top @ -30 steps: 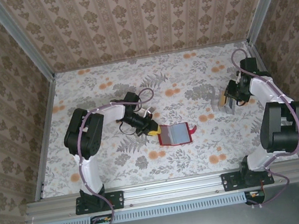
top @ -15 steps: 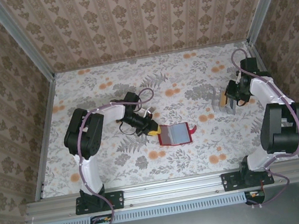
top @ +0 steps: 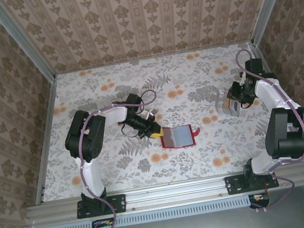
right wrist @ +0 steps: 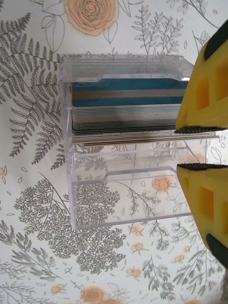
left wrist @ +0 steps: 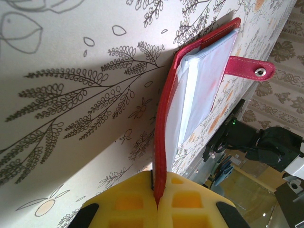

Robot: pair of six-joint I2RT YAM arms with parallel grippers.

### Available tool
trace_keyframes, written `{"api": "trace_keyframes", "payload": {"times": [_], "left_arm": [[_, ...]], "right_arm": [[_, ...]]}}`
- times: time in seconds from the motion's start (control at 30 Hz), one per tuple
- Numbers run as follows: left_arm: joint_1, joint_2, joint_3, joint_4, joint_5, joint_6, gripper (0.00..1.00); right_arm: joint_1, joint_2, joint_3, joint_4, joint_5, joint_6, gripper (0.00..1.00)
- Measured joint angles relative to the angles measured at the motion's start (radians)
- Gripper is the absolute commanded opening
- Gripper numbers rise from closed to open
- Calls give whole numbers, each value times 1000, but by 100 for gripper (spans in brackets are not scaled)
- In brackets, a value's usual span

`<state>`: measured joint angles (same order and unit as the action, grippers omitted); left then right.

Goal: Put the credit cards into the card holder

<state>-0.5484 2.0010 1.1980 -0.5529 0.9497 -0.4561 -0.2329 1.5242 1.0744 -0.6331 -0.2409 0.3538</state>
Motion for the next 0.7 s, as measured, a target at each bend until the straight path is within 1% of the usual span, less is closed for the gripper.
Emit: {"api": "trace_keyframes", "payload": {"times": [0.03,0.17,0.37,0.57,0.63,0.7], "left_arm": [[0,0,0,0,0,0,0],[0,0,0,0,0,0,0],[0,3,0,1,0,0,0],[0,3,0,4,0,0,0],[0,3,0,4,0,0,0],[0,3,0,4,0,0,0]], "right_arm": [[0,0,0,0,-2,3,34],[0,0,0,1,-3,21,45],[0,3,0,8,0,28,51],[0,75,2,50,-30,47,48],[0,98,2,58,-37,50,45],[0,108,9,58,-46,54,39]]}}
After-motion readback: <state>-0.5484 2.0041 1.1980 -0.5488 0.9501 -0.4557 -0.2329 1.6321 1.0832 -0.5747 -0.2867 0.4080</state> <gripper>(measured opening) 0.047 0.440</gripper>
